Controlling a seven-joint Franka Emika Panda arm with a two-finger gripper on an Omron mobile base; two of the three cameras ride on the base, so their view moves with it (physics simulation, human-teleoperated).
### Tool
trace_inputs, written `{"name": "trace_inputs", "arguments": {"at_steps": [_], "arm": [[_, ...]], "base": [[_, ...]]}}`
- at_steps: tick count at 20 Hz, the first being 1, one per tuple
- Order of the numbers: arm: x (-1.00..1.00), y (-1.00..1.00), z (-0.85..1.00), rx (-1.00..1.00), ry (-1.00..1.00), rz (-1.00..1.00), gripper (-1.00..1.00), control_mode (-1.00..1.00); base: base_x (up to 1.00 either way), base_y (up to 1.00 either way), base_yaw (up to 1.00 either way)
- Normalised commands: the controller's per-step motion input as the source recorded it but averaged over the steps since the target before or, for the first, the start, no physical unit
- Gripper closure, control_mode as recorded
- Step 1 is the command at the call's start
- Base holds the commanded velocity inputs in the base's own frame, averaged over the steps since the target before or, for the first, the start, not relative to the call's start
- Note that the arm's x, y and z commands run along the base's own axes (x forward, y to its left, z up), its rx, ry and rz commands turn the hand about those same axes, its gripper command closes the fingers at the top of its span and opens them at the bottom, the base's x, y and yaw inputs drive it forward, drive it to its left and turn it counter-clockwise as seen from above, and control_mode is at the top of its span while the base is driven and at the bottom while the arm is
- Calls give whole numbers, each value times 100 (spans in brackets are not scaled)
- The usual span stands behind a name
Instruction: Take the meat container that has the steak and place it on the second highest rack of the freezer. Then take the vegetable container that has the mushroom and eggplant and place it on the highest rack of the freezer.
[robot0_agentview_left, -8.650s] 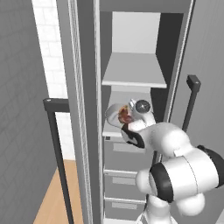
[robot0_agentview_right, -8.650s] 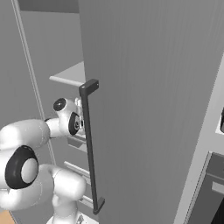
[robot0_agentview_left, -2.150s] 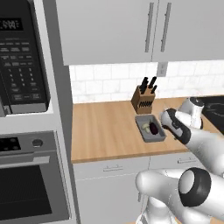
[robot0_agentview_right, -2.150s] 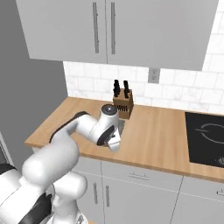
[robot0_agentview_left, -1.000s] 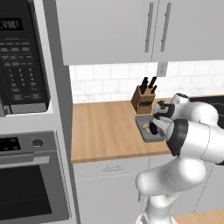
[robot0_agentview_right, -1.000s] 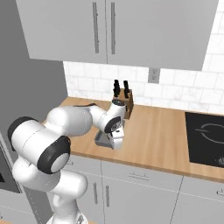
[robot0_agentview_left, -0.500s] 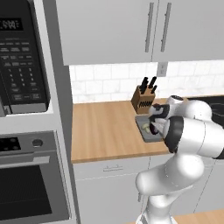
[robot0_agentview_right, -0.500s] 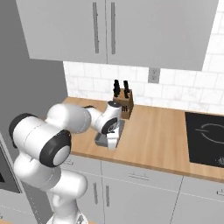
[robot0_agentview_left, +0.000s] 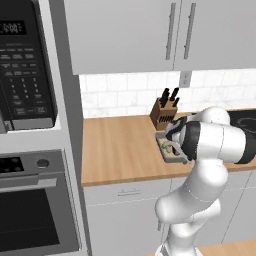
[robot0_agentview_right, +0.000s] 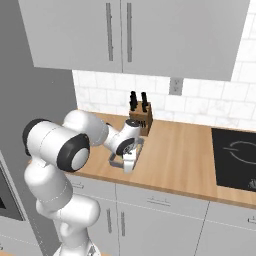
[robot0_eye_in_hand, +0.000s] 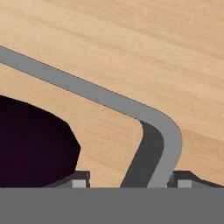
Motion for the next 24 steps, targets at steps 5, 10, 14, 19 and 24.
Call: {"name": "trace_inputs", "arguments": {"at_steps": [5, 10, 14, 19, 24], "arm": [[1, -2, -25, 8, 5, 0, -100, -100], [0, 0, -28, 6, 1, 0, 100, -100], [0, 0, -42, 6, 2, 0, 100, -100], [0, 0, -29, 3, 4, 0, 100, -100], [-24, -1, 13, 3, -10, 0, 100, -100]], "base": [[0, 0, 0], [0, 0, 0], [0, 0, 0], [0, 0, 0], [0, 0, 0]]}}
